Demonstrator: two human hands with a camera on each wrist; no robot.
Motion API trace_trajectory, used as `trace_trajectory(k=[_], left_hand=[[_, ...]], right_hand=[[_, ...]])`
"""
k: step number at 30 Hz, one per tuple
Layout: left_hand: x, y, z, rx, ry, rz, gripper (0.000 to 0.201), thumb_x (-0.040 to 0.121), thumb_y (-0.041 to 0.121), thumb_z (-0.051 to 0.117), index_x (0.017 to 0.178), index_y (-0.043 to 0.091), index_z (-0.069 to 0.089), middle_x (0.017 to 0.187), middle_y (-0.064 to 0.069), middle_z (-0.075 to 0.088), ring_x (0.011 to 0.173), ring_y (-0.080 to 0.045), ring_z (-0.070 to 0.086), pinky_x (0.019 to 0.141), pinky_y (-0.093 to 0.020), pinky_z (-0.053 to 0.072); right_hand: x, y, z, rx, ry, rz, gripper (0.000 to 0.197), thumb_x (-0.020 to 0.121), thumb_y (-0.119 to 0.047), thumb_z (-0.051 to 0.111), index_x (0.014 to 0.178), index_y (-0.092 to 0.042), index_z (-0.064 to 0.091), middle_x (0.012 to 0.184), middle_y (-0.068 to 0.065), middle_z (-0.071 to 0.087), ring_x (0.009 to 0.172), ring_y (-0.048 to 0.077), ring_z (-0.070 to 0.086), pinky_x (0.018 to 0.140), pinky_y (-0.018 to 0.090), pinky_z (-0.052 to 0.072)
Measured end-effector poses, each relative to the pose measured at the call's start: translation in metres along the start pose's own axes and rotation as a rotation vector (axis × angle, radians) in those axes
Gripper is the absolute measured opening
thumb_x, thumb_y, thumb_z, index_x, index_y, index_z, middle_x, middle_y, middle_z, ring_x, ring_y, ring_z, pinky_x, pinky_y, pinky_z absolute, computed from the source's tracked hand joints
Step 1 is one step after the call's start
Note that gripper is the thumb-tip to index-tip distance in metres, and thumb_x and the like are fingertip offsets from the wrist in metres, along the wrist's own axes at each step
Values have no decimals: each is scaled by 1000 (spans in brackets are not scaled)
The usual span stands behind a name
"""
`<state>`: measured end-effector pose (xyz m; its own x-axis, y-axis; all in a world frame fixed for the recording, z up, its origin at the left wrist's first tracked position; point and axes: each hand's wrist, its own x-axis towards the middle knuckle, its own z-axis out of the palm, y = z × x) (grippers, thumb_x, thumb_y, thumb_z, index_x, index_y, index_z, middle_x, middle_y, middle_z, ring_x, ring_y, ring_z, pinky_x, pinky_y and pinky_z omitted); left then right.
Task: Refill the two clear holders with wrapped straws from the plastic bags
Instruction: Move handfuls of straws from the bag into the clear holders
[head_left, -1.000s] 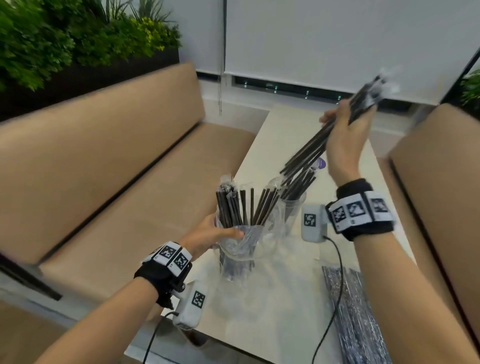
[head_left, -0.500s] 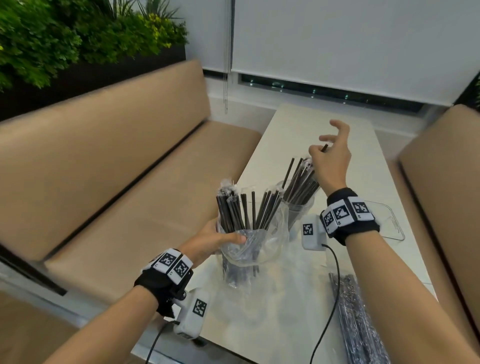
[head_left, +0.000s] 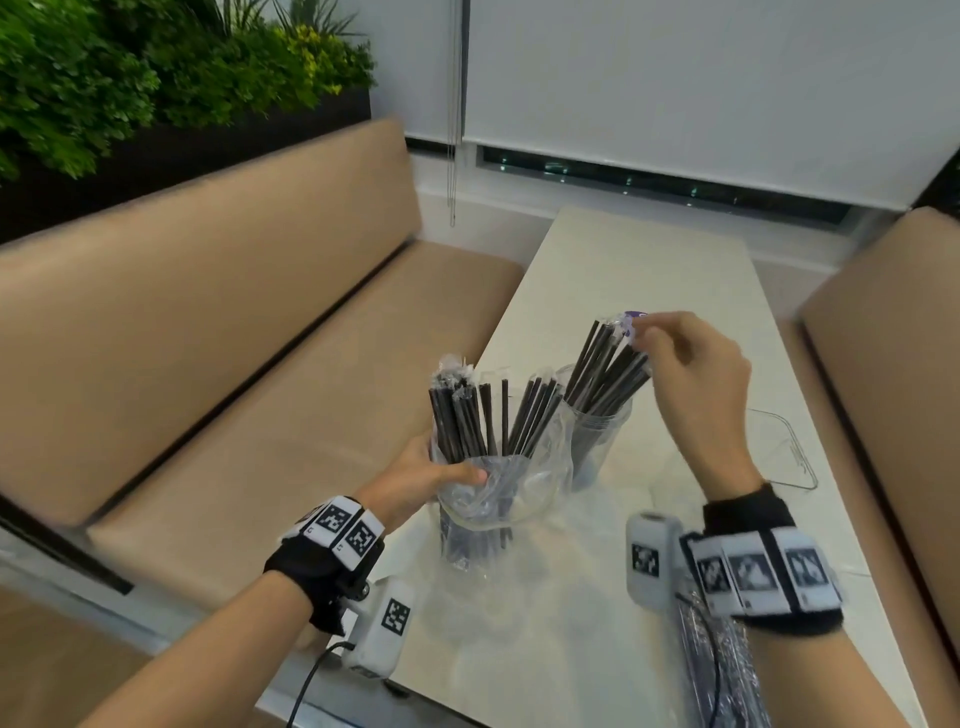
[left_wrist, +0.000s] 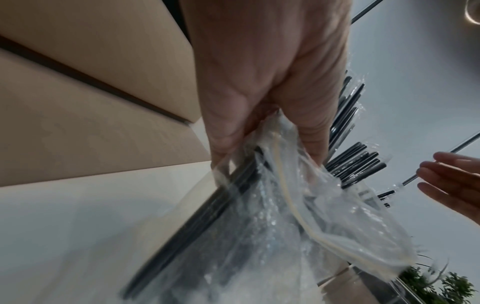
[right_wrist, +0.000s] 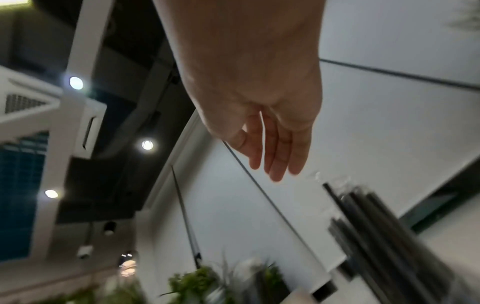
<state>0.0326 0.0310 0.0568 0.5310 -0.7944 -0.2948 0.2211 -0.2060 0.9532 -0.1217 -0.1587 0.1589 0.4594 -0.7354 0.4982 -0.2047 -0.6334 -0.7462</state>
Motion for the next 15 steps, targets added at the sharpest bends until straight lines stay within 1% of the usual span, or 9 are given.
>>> trace_trajectory(k=[2,3,4,6,7,9,11,13,15], left_hand=[[2,2,2,-5,20,20,59,74,-10,73,125,13,54,109,-1,72,89,-6,72,69,-16,56],[3,2,3,-3,23,33,61,74,-11,72,126,13,52,111,-1,71,90,-5,72,72,-15,56],[3,4,5,-1,23,43,61,74,-12,71,126,15,52,112,0,70,92,-4,70,76,-17,55],[3,6,10,-7,9,57,59,74,-14,69,124,15,53,113,-2,70,98,-8,69,86,-24,54],[3,6,13,-7,-10,70,58,74,-15,68,123,13,56,114,-4,70,100,-11,69,87,-25,55],[1,7,20,-4,-59,95,56,75,-17,66,123,11,58,114,-6,72,103,-14,69,79,-20,57],[-1,7,28,-23,-101,111,55,76,-19,65,121,11,60,114,-5,73,106,-16,69,77,-19,56],[-3,6,34,-44,-142,124,55,77,-23,62,117,15,61,112,-3,73,106,-16,69,80,-21,56],[-4,5,38,-54,-170,128,56,77,-24,61,117,14,61,116,-7,72,109,-19,68,86,-24,56]], right_hand=[[-27,-3,5,155,-185,106,19,93,-11,58,107,-15,71,97,-3,74,91,12,70,88,24,55],[-40,-2,9,215,-270,170,21,94,-12,60,112,-14,68,100,-2,74,94,12,71,90,30,57],[-51,1,14,247,-340,224,26,94,-17,62,119,-15,65,104,-1,73,97,12,70,93,34,57],[-65,9,24,258,-431,321,46,90,-29,68,133,-17,55,117,-3,68,106,10,66,98,36,54],[-69,13,28,252,-453,363,59,87,-35,71,139,-18,49,125,-3,63,110,10,63,99,34,52],[-72,19,36,255,-462,402,83,80,-42,76,148,-19,35,139,-3,52,120,12,57,100,33,49],[-71,24,43,309,-430,385,96,75,-42,80,151,-23,25,144,-3,47,126,14,53,103,35,48],[-70,27,47,347,-388,369,103,70,-47,83,151,-29,22,142,-3,45,125,13,52,102,34,49],[-70,27,49,306,-388,358,105,63,-56,82,148,-29,28,140,-3,39,124,13,50,104,35,48]])
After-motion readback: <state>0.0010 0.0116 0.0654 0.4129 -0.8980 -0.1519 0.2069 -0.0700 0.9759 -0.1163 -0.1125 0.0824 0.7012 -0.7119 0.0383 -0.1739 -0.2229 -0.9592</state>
